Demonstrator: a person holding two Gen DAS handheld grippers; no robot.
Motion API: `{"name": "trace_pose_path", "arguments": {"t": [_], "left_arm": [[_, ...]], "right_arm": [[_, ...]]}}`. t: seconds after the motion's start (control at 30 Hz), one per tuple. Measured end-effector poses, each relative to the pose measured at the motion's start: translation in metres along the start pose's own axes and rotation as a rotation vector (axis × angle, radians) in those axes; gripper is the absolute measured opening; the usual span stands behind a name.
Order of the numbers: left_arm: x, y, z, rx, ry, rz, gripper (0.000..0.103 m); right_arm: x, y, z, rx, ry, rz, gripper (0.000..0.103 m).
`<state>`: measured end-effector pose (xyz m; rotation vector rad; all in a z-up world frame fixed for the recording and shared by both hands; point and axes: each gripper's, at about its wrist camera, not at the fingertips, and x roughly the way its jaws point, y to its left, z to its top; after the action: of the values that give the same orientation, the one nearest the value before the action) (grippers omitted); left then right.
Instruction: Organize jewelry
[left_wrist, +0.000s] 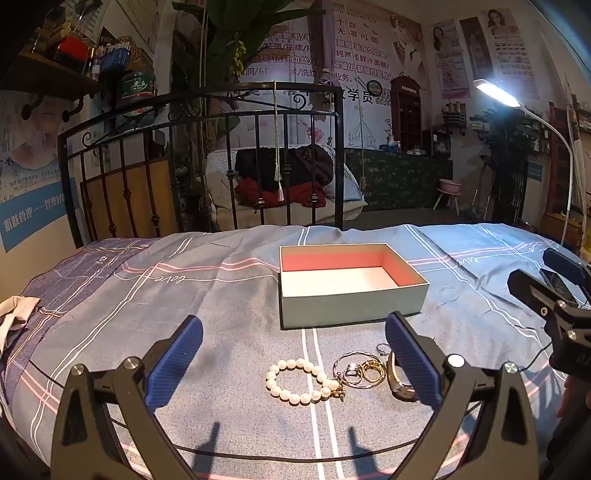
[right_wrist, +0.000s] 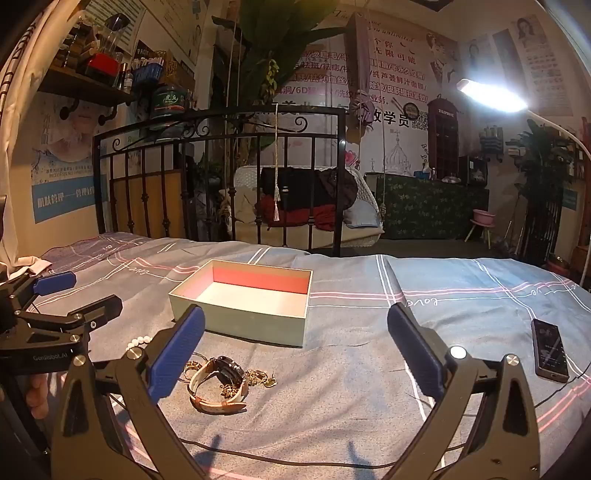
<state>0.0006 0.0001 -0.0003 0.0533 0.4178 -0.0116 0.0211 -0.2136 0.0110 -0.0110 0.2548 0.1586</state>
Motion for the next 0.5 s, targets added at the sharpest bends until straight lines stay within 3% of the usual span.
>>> {"name": "trace_pose_path", "arguments": {"t": [0.5], "left_arm": [[0.0062, 0.0011, -0.003, 0.001, 0.012, -0.003, 0.097]], "right_arm": [[0.0037, 0.0031, 0.0012, 0.002, 0.003, 0.0, 0.098]]}}
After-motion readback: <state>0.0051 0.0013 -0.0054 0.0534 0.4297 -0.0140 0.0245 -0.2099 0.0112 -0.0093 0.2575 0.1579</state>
